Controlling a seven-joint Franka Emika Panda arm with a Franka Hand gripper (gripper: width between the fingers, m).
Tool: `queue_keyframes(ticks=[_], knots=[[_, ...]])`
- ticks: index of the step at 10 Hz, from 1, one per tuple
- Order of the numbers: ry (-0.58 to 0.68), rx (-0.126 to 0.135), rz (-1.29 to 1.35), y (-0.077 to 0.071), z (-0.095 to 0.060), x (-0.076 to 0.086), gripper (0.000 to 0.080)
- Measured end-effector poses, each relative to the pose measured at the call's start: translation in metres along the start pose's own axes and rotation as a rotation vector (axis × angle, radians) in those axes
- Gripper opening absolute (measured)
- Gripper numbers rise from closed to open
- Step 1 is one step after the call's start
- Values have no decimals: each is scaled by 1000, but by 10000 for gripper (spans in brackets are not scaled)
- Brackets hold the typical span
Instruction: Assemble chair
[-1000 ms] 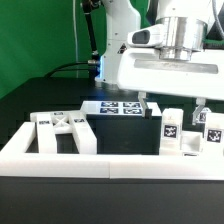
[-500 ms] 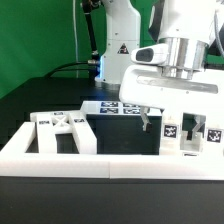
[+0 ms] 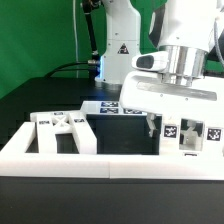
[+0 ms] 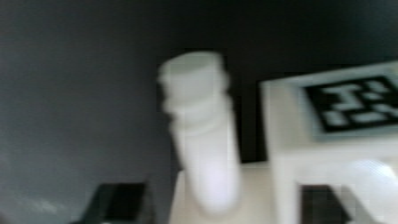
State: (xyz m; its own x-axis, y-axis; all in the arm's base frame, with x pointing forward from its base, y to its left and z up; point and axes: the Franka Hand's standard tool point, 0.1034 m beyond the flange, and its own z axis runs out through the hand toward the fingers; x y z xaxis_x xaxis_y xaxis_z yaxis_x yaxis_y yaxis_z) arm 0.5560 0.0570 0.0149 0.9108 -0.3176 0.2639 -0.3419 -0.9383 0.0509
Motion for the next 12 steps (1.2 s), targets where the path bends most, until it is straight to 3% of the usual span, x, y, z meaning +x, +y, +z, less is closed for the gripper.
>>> queue_keyframes(ticks=[1, 6, 11, 12], knots=[[2, 1, 0, 0, 0, 1, 277], [-10, -4, -12, 7, -3, 5, 277], [-136, -2, 24, 32, -49, 23, 278], [-122, -2, 22, 31, -46, 24, 278]])
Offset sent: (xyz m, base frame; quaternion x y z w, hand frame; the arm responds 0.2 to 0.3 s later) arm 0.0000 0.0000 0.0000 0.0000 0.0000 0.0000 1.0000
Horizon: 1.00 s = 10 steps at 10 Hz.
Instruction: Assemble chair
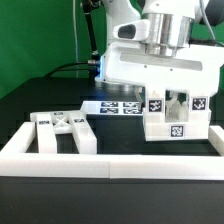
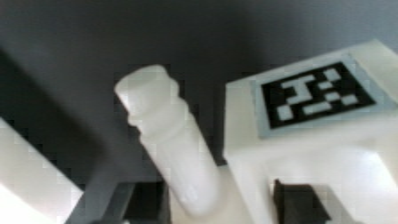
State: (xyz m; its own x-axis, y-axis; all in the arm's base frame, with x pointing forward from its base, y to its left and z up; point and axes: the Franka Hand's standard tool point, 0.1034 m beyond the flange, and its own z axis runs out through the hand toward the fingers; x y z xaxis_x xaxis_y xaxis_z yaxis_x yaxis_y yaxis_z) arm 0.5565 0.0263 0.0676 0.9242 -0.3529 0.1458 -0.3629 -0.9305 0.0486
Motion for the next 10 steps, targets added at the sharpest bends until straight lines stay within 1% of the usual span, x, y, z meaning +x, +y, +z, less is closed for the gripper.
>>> queue_keyframes(ticks=[1, 2, 3, 4, 5, 7, 8, 10], knots=[[-12, -6, -2, 1, 3, -2, 278], [-97, -22, -4, 6, 3, -8, 278], [-165, -33, 6, 10, 2, -6, 278], [-201, -40, 13, 11, 1, -5, 278], [-321, -61, 21, 15, -6, -14, 278], [-497, -97, 41, 23, -19, -7, 278], [-558, -111, 50, 28, -22, -8, 278], [-705, -156, 73, 43, -19, -9, 278]])
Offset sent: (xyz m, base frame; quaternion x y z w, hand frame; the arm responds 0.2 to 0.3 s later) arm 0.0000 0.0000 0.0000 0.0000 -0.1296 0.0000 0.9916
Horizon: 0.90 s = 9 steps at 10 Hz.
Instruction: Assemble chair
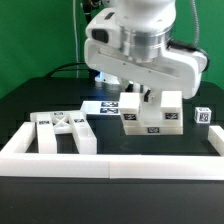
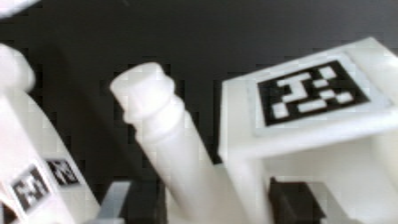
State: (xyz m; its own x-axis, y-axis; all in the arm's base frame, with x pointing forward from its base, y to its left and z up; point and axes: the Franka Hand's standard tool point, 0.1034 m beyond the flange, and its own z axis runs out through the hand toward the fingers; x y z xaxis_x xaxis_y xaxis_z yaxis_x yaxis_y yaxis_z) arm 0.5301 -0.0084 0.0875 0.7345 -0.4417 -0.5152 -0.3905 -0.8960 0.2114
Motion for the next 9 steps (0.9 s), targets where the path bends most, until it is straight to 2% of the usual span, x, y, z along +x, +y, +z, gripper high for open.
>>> queue_keyframes(ticks=[1, 3, 4, 6, 8, 9], knots=[[-36, -11, 7, 3, 1, 2, 278], [-204, -59, 19, 13, 4, -7, 278], [-261, -72, 19, 15, 4, -8, 278], [-396, -89, 33, 20, 10, -18, 278], [-478, -105, 67, 26, 16, -16, 278], [-448, -103, 67, 25, 17, -9, 278]])
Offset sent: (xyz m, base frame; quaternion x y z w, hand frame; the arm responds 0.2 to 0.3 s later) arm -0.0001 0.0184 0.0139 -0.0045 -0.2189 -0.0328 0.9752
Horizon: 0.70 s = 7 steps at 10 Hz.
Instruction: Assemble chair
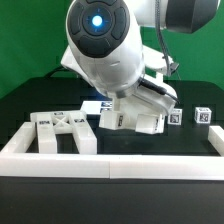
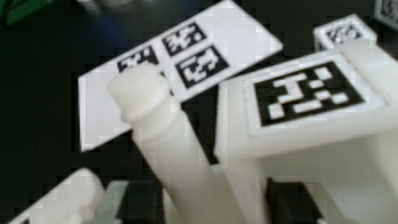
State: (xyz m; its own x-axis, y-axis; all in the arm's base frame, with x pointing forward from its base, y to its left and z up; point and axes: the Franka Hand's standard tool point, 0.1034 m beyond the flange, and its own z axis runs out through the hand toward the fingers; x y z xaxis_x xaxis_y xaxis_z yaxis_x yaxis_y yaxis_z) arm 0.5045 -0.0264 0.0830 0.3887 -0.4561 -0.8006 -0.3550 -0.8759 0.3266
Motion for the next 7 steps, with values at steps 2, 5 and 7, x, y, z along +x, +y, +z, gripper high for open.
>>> queue_keyframes(ticks=[2, 5, 7], knots=[[16, 5, 0, 0, -2, 2, 463], [22, 9, 2, 0, -3, 5, 615], [52, 20, 4, 1, -7, 11, 643]])
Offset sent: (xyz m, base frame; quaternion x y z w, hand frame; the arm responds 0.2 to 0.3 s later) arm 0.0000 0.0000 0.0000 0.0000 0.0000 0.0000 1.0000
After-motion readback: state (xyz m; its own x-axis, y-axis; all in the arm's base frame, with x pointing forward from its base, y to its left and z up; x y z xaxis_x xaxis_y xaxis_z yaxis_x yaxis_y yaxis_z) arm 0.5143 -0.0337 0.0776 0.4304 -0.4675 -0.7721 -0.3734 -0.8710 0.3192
